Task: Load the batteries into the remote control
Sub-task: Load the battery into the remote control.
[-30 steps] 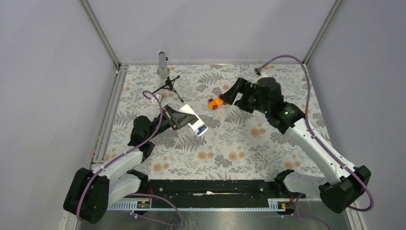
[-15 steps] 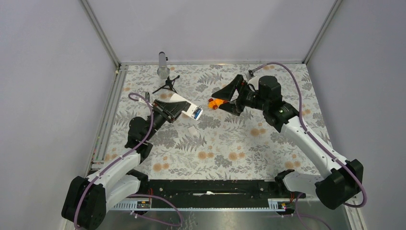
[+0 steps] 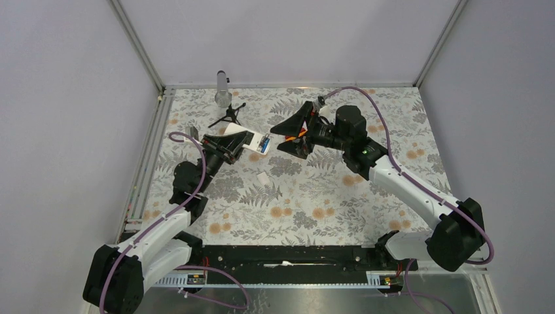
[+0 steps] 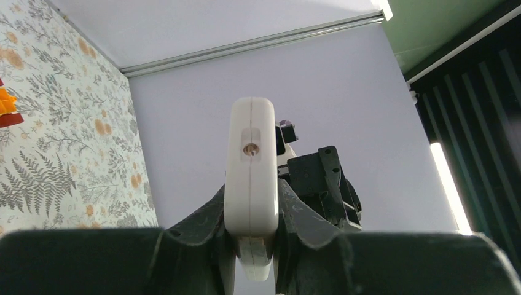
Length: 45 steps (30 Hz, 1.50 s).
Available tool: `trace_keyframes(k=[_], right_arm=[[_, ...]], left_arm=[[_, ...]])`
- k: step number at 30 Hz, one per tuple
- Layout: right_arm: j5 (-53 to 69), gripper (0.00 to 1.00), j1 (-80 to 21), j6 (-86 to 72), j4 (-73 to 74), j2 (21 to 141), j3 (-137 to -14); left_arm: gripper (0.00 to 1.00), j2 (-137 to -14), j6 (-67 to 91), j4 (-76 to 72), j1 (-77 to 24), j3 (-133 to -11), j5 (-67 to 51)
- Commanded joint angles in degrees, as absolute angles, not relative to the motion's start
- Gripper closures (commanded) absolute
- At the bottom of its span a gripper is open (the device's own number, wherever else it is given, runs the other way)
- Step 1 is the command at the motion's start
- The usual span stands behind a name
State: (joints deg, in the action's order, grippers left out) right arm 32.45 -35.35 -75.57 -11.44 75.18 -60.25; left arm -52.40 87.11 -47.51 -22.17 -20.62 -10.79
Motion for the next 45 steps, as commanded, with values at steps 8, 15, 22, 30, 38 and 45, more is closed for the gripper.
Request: trace_keyframes(k=[8, 15, 22, 30, 38, 45], right_arm=[[31.16, 0.09, -35.57, -79.52, -14.91, 77.7, -63.07], [33.05, 0.19, -36.33, -80.17, -18.14, 81.83, -66.08], [33.54, 0.3, -36.46, -81.29, -17.34, 83.08, -65.92], [34.26, 0.35, -37.19, -79.15, -15.25, 83.42, -65.54], [33.68, 0.36, -37.64, -78.28, -14.53, 82.9, -64.31], [32.46, 0.3, -38.05, -76.49, -12.93, 82.47, -64.34]], left_arm=[[1.0, -50.36, 90.63, -53.1, -22.59, -22.21, -8.43], [1.0, -50.45, 90.53, -53.47, -22.76, -22.0, -8.87], [1.0, -50.79, 90.83, -54.35, -23.2, -21.9, -8.63], [1.0, -51.9, 91.74, -56.3, -23.54, -21.89, -8.58], [1.0, -51.72, 91.59, -56.25, -23.73, -21.88, -8.34], [1.0, -51.47, 91.42, -56.07, -23.73, -21.72, -8.26]])
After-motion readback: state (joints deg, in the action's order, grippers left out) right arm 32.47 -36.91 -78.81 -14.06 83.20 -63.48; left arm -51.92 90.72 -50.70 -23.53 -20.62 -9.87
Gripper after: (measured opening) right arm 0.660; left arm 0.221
